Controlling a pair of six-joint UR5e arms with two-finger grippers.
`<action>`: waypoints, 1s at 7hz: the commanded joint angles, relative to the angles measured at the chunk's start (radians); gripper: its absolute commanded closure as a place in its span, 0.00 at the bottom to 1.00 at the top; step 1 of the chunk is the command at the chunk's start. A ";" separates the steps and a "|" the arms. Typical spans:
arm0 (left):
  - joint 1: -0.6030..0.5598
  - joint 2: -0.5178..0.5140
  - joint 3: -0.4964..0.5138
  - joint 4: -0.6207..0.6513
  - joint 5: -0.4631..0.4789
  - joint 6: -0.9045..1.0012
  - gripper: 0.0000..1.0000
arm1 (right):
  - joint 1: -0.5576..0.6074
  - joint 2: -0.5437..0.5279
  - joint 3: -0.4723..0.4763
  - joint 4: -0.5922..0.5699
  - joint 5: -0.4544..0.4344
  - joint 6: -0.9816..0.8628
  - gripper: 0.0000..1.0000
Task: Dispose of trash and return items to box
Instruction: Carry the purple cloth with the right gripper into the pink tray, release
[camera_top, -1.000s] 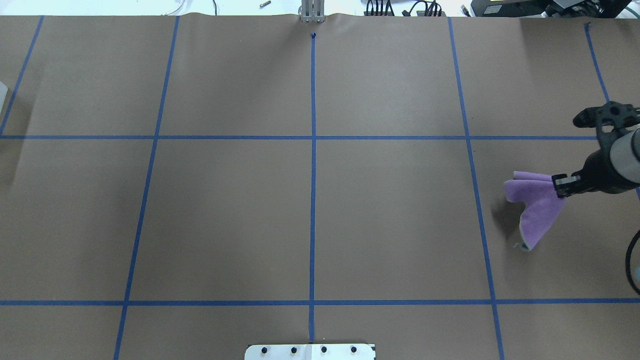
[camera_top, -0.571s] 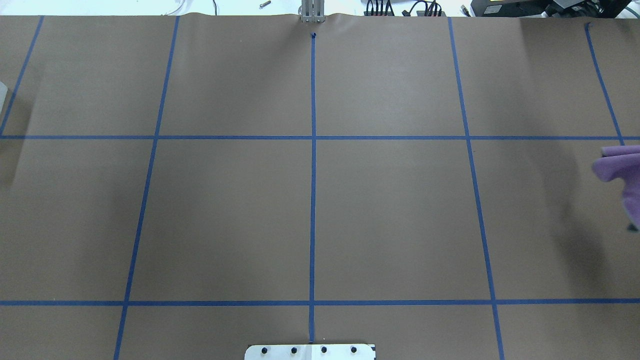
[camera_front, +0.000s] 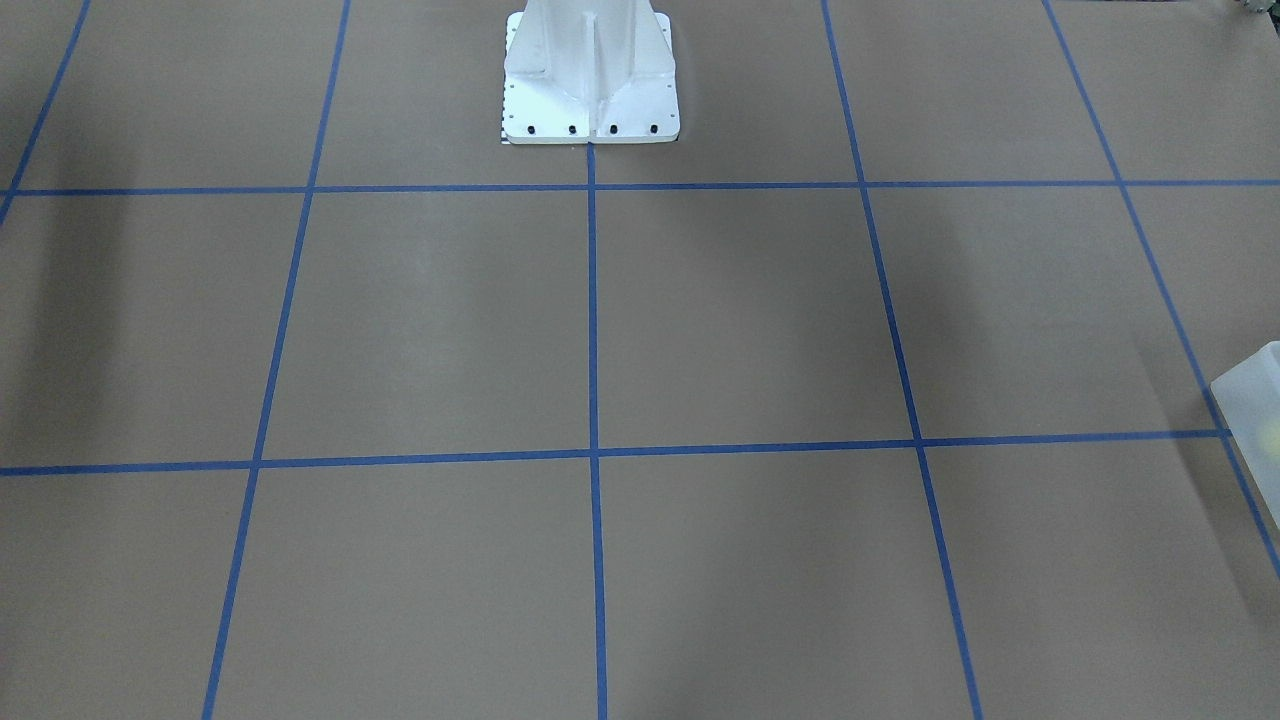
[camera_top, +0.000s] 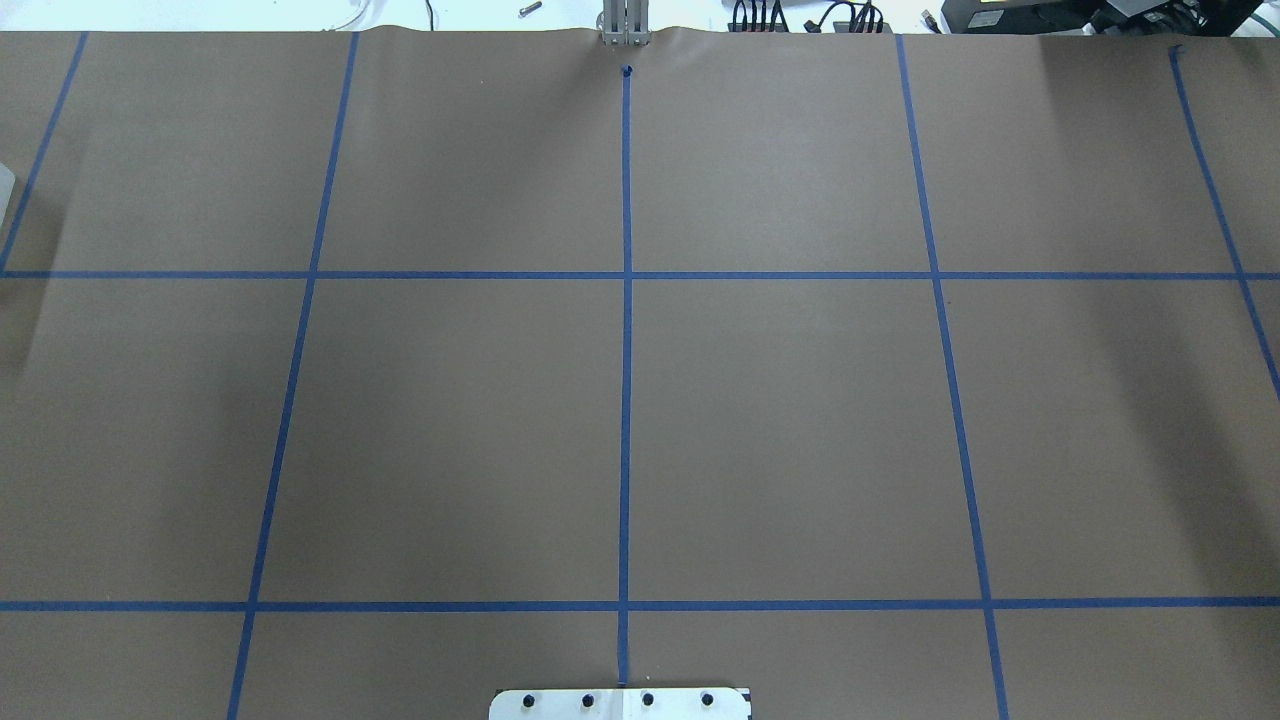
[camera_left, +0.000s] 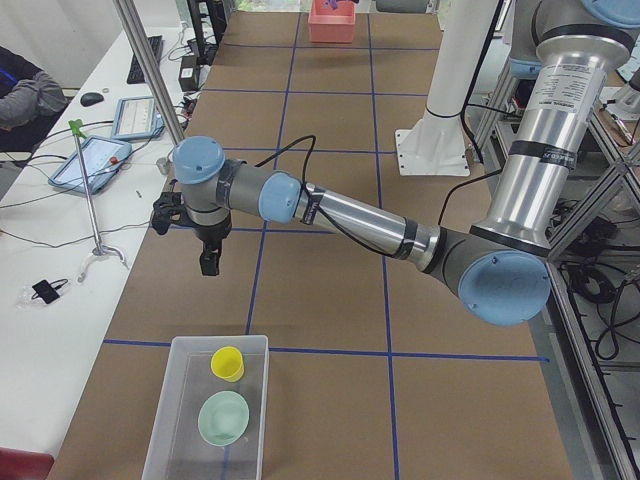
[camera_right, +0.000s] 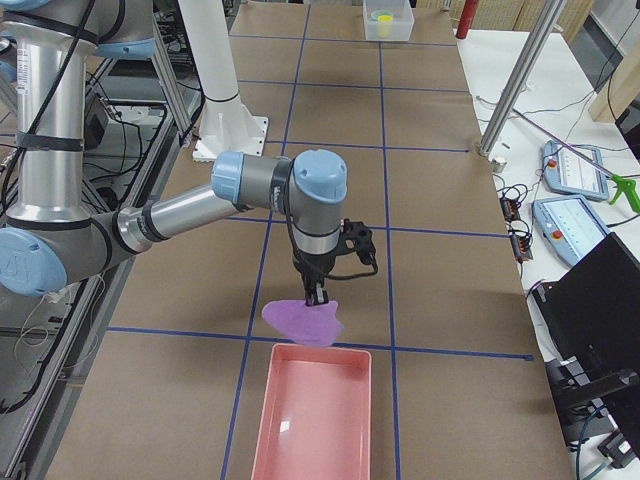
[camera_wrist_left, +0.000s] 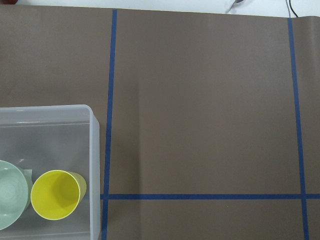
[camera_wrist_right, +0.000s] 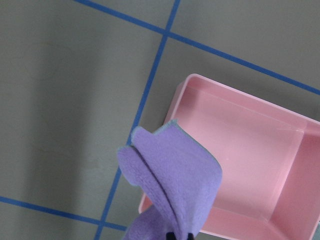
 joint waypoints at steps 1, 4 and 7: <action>0.008 0.000 0.003 0.000 0.000 -0.002 0.01 | 0.069 -0.010 -0.215 0.153 -0.011 -0.087 1.00; 0.013 0.000 -0.002 0.000 0.000 -0.002 0.01 | 0.004 0.005 -0.342 0.353 0.002 0.136 1.00; 0.014 0.000 0.003 -0.001 0.000 -0.004 0.01 | -0.164 0.013 -0.368 0.442 0.030 0.348 1.00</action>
